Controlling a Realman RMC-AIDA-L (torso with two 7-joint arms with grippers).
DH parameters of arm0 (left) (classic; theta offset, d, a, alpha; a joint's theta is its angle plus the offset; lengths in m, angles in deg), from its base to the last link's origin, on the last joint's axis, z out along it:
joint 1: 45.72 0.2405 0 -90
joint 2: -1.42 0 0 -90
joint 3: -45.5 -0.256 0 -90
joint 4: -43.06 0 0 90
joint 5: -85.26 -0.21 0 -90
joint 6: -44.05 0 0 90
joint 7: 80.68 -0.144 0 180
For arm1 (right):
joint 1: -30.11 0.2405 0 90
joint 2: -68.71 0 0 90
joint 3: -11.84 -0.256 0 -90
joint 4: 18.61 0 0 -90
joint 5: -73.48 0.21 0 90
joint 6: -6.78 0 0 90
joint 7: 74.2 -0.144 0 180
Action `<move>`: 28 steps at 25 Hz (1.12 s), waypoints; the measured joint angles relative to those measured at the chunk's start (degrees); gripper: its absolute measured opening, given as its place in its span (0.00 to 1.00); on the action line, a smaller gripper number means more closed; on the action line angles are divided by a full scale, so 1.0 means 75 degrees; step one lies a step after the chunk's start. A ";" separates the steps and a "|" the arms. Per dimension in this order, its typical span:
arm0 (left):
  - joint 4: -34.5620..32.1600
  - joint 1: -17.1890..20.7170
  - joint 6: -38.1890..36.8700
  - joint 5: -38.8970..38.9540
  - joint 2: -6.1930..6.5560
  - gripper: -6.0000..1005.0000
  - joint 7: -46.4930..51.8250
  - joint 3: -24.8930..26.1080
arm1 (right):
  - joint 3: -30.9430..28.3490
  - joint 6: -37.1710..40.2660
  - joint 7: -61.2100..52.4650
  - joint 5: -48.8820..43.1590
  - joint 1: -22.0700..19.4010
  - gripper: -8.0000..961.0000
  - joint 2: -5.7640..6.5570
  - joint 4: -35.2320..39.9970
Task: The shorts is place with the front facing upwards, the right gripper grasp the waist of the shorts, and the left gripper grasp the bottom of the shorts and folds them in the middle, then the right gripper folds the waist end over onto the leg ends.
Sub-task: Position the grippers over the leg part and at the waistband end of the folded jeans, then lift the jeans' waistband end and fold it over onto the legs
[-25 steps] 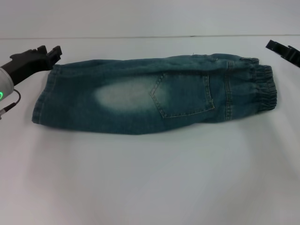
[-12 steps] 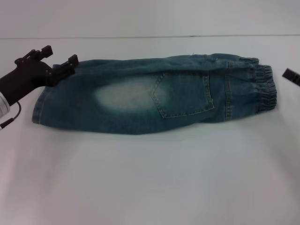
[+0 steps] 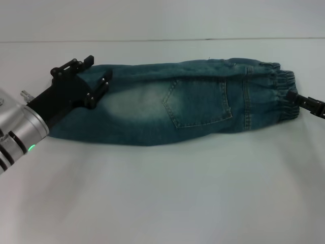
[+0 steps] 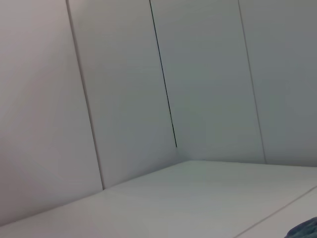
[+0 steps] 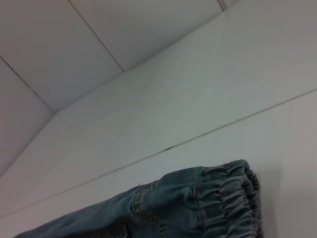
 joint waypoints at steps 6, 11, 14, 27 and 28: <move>0.0105 -0.0100 0.0083 0.0011 -0.0005 0.33 0.0000 -0.0007 | 0.0194 -0.0315 -0.0127 -0.0133 0.0319 0.97 -0.0011 -0.0121; 0.0156 -0.0110 0.0094 0.0016 -0.0004 0.17 0.0001 -0.0009 | 0.0681 -0.0443 -0.0620 -0.0140 0.0436 0.94 0.0075 -0.0140; 0.0174 -0.0110 0.0104 0.0019 -0.0002 0.08 0.0003 -0.0006 | 0.0867 -0.0406 -0.0615 -0.0149 0.0447 0.85 0.0127 -0.0122; 0.1114 -0.0306 0.0411 0.0650 -0.0011 0.01 -0.1039 0.0082 | 0.0789 0.0522 -0.0570 -0.0039 0.0283 0.43 0.0005 0.0456; 0.1241 -0.0349 0.0467 0.0736 -0.0011 0.01 -0.1168 0.0085 | 0.0789 0.0625 -0.0636 -0.0039 0.0265 0.41 0.0005 0.0522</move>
